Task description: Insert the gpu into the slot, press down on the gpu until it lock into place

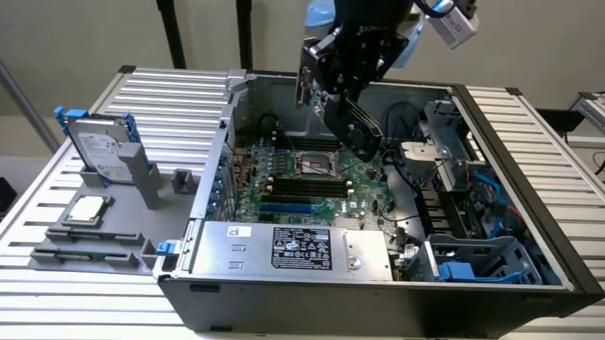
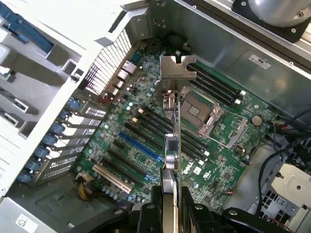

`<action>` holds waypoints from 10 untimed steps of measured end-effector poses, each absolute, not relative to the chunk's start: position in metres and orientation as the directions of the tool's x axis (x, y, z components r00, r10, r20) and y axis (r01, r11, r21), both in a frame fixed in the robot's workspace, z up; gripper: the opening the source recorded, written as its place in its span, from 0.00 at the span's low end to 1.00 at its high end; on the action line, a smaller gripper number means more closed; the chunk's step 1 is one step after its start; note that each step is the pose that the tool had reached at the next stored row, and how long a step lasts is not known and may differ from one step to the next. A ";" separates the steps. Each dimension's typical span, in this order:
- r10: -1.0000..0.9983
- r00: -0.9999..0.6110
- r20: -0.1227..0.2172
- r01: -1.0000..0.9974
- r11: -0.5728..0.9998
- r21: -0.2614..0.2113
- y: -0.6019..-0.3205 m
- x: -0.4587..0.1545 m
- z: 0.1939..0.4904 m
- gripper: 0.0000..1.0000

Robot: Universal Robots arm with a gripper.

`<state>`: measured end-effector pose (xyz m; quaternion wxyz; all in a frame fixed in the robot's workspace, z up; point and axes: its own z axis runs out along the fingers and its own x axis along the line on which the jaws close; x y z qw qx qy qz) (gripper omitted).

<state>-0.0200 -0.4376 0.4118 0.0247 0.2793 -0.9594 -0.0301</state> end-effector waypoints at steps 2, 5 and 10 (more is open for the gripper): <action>-0.568 -0.822 0.026 -0.566 0.822 0.068 -0.438 -0.020 0.411 0.26; -0.613 -0.790 0.017 -0.611 0.789 0.062 -0.438 -0.020 0.409 0.26; -0.682 -0.732 0.006 -0.680 0.731 0.052 -0.438 -0.020 0.406 0.26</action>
